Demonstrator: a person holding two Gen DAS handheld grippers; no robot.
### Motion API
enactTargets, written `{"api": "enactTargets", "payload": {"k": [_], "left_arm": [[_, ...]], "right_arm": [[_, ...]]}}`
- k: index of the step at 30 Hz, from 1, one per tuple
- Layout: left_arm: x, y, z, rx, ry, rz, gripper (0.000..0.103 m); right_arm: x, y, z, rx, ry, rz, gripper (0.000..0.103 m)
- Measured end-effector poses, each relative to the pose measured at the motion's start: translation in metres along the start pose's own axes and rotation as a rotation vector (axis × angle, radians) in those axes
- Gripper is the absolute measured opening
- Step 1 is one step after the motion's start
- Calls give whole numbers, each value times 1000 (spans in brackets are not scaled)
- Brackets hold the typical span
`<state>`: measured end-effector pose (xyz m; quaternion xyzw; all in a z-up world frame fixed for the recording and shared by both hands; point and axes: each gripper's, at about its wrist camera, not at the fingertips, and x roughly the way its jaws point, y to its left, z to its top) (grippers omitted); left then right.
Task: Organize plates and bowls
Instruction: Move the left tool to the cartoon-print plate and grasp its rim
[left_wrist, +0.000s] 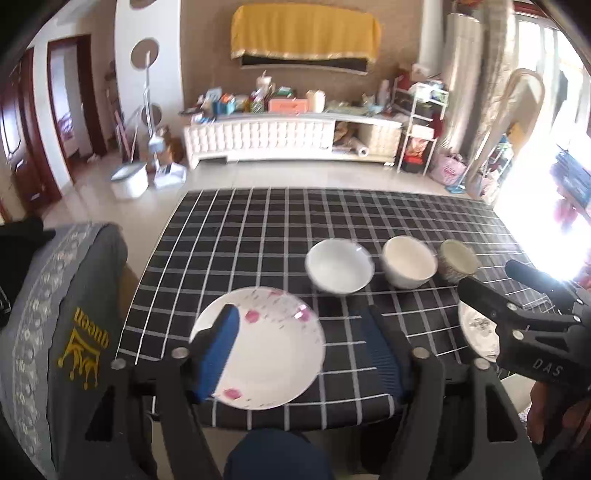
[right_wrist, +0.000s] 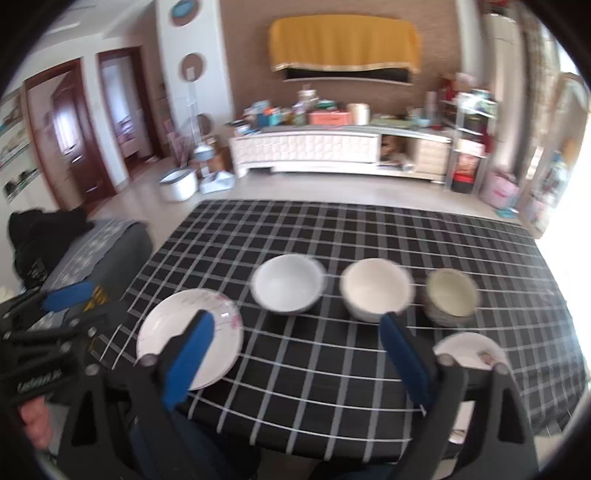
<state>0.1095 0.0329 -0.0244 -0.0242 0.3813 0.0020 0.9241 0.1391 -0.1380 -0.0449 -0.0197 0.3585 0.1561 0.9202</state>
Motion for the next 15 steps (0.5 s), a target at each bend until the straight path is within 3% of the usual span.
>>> {"api": "enactTargets", "payload": {"k": [5, 10, 15], "left_arm": [[-2, -41, 7, 67, -6, -33, 74], [3, -85, 12, 131, -11, -61, 76], [20, -122, 18, 145, 19, -116, 77]], "right_arm": [[-17, -26, -2, -6, -14, -70, 95], [-18, -47, -11, -103, 49, -103, 95], [-22, -95, -19, 21, 55, -85, 95]]}}
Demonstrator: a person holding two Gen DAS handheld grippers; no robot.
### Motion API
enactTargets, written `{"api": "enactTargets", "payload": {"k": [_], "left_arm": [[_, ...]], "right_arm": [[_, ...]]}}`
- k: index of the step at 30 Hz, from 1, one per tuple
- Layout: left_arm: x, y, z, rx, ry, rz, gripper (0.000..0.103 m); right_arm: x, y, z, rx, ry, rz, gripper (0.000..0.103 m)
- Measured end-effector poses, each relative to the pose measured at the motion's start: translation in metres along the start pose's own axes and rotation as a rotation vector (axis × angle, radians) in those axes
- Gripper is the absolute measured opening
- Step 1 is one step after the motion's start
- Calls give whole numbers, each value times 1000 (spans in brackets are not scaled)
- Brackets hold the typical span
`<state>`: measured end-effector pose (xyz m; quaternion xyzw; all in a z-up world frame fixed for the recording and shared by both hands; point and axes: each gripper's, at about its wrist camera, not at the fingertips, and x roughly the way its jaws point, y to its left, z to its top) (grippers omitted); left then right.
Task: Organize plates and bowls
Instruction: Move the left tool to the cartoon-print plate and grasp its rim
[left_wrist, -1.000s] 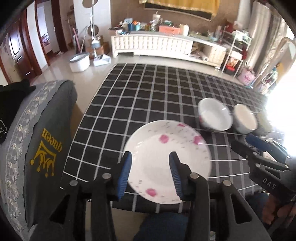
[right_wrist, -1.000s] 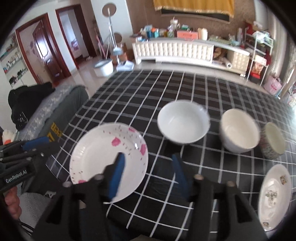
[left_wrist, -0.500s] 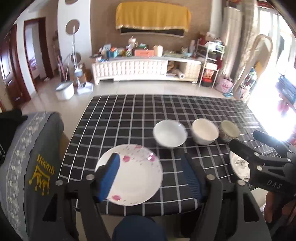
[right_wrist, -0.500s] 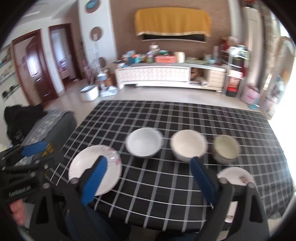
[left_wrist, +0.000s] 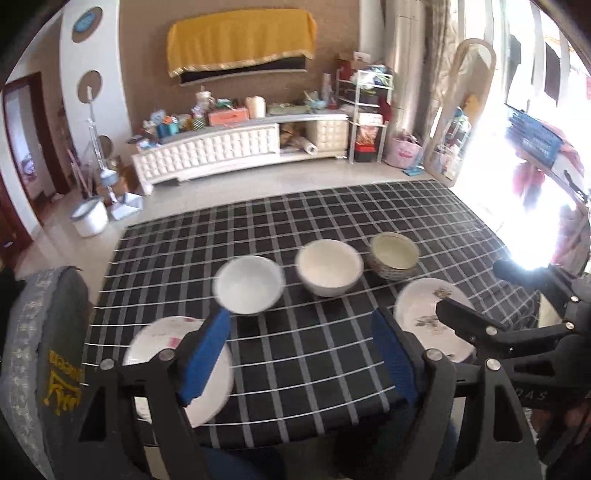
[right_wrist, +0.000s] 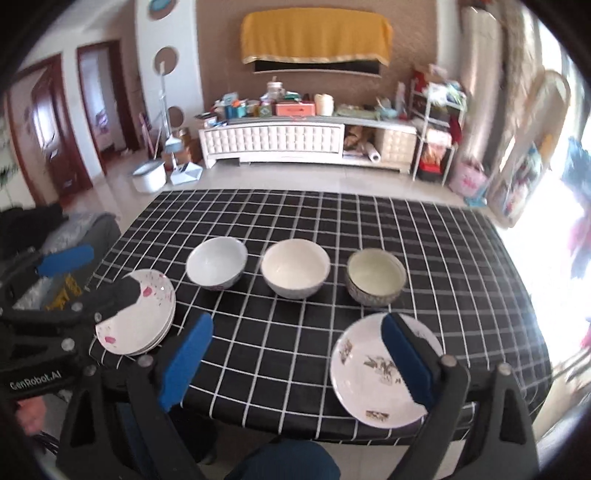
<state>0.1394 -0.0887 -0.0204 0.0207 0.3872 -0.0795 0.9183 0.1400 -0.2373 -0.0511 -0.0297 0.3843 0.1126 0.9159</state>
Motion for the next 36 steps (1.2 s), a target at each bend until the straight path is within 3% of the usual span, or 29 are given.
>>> {"api": "enactTargets", "payload": {"k": [4, 7, 10, 17, 22, 28, 30, 33, 34, 35, 36], "left_arm": [[23, -19, 9, -13, 38, -41, 77], [40, -33, 13, -14, 66, -68, 77], [67, -50, 15, -15, 126, -123, 77], [124, -82, 8, -7, 229, -140, 77], [164, -92, -3, -36, 298, -219, 77], [198, -104, -18, -21, 343, -214, 77], [210, -108, -23, -5, 373, -206, 71], [229, -112, -29, 2, 437, -207, 47], [235, -111, -31, -10, 456, -225, 34], [241, -111, -33, -15, 472, -233, 27], [243, -112, -34, -18, 477, -244, 27]], "right_arm": [[0, -30, -5, 8, -9, -75, 95], [2, -52, -7, 30, 6, -55, 95], [15, -79, -9, 98, 60, -45, 95], [45, -124, -25, 156, 136, -94, 98], [74, -150, -44, 174, 221, -114, 98], [98, -166, -62, 176, 273, -122, 98], [104, -168, -64, 167, 282, -122, 97], [111, -171, -66, 169, 288, -129, 88], [114, -173, -67, 171, 295, -129, 83], [117, -174, -68, 174, 303, -129, 78], [121, -176, -70, 180, 312, -118, 74]]}}
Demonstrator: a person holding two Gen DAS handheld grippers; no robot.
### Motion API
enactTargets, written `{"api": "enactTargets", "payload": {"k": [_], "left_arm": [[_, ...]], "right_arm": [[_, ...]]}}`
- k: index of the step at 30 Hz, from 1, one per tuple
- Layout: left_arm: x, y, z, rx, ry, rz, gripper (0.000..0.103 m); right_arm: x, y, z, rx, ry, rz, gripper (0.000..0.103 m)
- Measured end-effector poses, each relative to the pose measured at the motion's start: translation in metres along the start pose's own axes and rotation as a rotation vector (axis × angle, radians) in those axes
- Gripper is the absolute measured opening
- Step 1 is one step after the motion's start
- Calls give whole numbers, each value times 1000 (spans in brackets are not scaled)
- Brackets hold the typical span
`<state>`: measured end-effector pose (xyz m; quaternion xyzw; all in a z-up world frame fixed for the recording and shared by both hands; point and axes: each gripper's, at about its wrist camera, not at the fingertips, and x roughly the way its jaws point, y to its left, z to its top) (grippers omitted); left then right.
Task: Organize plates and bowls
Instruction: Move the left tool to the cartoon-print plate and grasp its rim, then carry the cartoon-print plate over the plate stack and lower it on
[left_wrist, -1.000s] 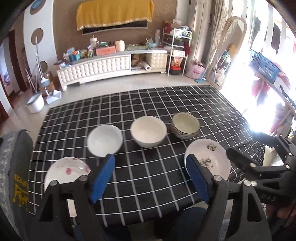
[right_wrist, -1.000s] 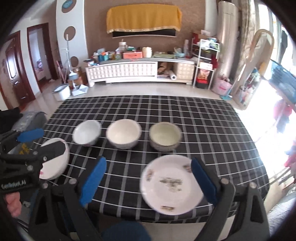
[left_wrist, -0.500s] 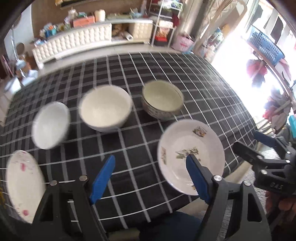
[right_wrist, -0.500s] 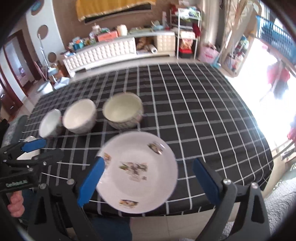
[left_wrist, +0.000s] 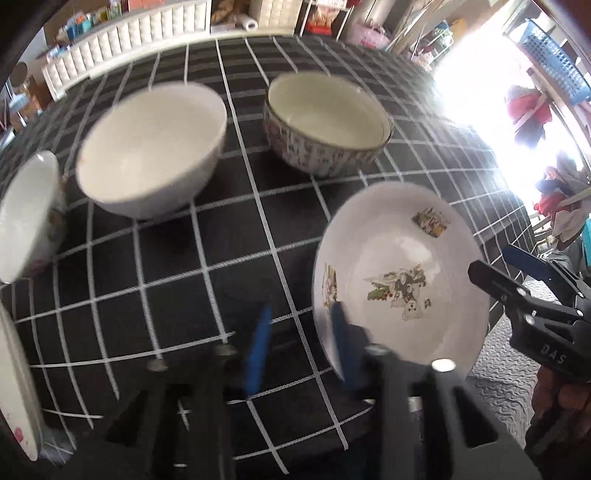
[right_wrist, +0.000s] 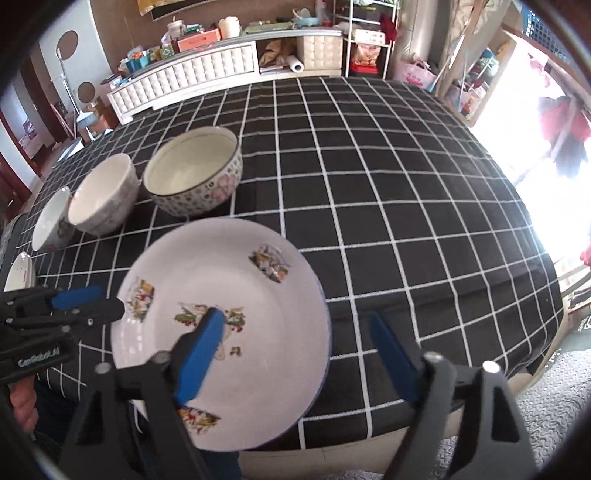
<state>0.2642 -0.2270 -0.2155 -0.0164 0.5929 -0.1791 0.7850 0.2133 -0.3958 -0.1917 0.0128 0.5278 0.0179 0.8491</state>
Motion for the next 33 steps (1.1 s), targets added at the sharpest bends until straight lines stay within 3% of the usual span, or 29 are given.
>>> {"api": "enactTargets", "payload": {"k": [2, 13, 21, 26, 33], "left_arm": [[3, -2, 1, 7, 0, -5, 26], [20, -18, 2, 78, 14, -2, 12], [21, -24, 1, 96, -2, 14, 13], [11, -11, -5, 77, -1, 18, 13], [-32, 18, -18, 47, -65, 57, 12]], "right_arm": [[6, -3, -1, 14, 25, 24, 61], [13, -14, -10, 22, 66, -27, 24], [11, -17, -12, 37, 58, -14, 22], [-3, -12, -14, 52, 38, 46, 18], [-16, 30, -11, 38, 2, 99, 18]]}}
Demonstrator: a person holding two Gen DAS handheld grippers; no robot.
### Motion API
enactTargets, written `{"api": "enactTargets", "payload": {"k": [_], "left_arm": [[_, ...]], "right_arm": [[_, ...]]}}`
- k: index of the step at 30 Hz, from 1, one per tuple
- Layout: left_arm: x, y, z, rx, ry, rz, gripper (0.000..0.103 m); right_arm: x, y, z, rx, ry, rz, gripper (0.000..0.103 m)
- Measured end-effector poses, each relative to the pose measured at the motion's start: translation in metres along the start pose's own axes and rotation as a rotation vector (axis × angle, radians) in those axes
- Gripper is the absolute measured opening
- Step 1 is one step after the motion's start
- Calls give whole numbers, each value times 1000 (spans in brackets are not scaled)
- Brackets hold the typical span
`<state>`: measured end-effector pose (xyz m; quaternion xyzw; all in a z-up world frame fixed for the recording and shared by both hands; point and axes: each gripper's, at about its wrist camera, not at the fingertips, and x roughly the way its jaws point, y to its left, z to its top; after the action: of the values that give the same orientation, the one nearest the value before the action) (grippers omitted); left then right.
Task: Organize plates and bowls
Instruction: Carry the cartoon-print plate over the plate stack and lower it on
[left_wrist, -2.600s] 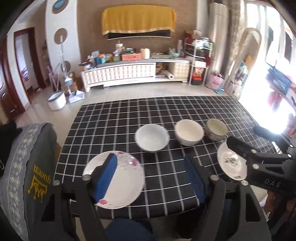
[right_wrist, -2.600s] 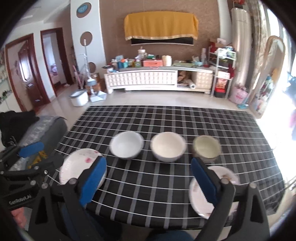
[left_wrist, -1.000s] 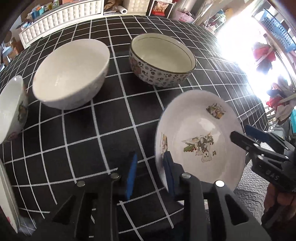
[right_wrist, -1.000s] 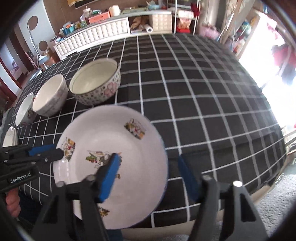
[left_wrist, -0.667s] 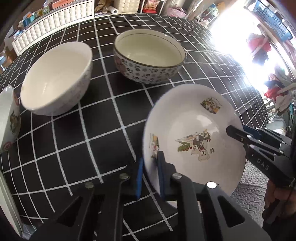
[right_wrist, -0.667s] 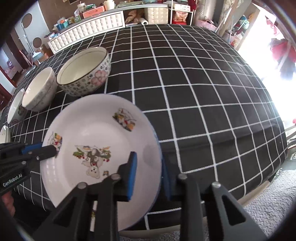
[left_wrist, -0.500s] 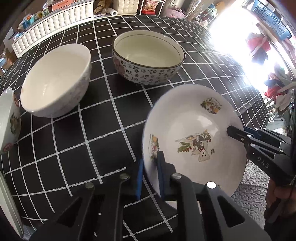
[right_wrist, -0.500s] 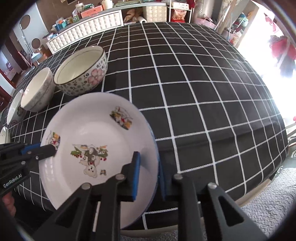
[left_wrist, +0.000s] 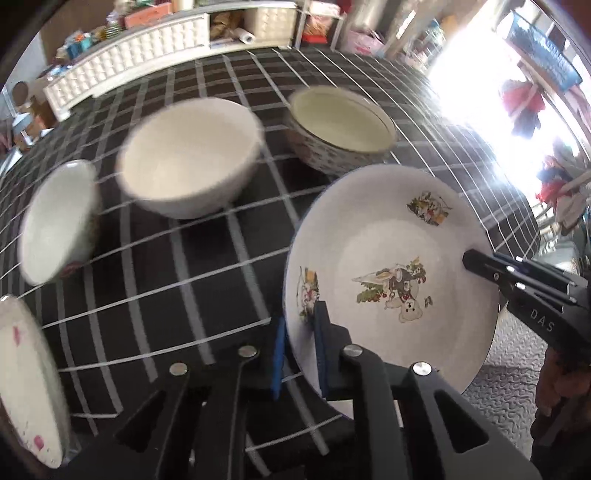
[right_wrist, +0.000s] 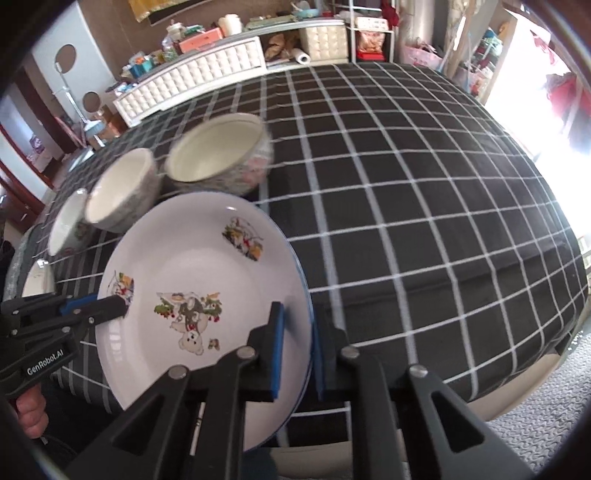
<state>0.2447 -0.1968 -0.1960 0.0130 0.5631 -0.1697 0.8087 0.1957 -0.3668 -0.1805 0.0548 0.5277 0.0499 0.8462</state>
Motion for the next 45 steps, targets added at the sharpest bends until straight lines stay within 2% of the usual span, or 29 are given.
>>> {"api": "enactTargets", "payload": {"k": [12, 23, 33, 45], "left_arm": [[-83, 99, -45, -172, -97, 94, 12], [-131, 196, -108, -352, -102, 144, 13], [-152, 261, -142, -461, -99, 213, 12], [-148, 294, -152, -498, -84, 233, 12]], "right_arm": [[-11, 111, 10, -134, -44, 99, 18], [2, 218, 10, -261, -33, 188, 17], [33, 294, 1, -352, 23, 225, 17], [54, 333, -5, -402, 75, 223, 17]]}}
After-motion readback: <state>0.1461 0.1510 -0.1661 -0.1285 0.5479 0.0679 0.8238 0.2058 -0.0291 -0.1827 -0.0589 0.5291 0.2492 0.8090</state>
